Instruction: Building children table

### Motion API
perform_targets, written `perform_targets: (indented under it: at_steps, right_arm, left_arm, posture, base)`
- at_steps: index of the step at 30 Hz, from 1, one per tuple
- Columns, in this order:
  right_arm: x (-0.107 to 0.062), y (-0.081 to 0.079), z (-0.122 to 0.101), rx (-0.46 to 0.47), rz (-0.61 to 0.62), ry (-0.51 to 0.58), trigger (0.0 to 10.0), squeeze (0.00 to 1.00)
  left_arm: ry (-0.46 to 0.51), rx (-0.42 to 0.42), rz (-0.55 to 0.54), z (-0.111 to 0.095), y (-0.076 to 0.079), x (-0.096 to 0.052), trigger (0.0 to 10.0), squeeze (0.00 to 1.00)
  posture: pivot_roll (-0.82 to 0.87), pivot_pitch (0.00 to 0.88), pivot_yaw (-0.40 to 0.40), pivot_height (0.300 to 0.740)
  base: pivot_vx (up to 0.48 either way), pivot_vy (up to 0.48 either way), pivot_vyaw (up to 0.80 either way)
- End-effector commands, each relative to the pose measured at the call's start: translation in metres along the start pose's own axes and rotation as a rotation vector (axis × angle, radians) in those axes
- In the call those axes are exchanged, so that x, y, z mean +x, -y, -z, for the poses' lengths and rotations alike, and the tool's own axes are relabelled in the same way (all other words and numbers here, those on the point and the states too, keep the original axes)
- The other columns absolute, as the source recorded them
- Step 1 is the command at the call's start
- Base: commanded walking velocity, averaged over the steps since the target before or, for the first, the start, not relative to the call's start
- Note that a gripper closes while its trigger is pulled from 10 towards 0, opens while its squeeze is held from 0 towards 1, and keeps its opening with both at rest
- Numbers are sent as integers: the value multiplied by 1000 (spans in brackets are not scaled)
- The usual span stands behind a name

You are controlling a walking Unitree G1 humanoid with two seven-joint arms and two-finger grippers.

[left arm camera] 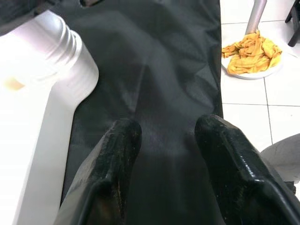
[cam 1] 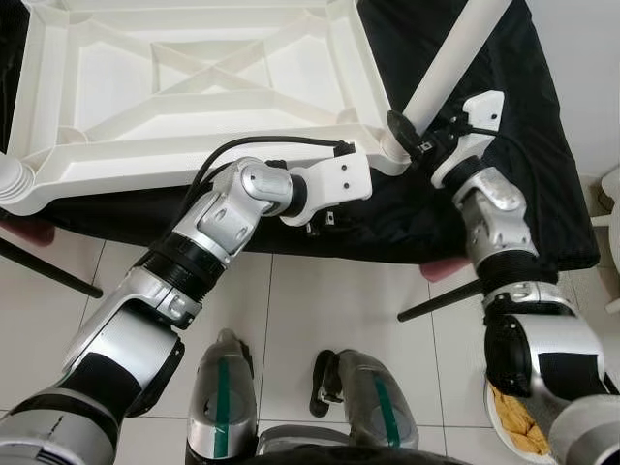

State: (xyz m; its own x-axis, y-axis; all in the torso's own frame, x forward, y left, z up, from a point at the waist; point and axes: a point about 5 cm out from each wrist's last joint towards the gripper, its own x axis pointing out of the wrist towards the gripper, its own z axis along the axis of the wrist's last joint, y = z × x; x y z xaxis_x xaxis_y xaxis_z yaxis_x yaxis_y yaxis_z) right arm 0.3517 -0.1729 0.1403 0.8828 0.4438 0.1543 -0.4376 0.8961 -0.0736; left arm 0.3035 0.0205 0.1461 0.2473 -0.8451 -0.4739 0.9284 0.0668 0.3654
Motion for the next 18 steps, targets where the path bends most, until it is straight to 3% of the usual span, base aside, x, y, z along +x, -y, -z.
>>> perform_targets:
  at_steps: [1, 18]
  right_arm:
    - [-1, -6, 7, 4, 6, -26, 10000, 0]
    - [8, -28, 12, 79, 365, -33, 10000, 0]
  left_arm:
    - [5, 14, 24, -1, 4, 2, 10000, 0]
    - [6, 11, 28, -1, 5, 2, 10000, 0]
  posture:
    - [39, 21, -65, 740]
    - [44, 33, -71, 740]
  base:
    - [0, 0, 0]
    - [0, 0, 0]
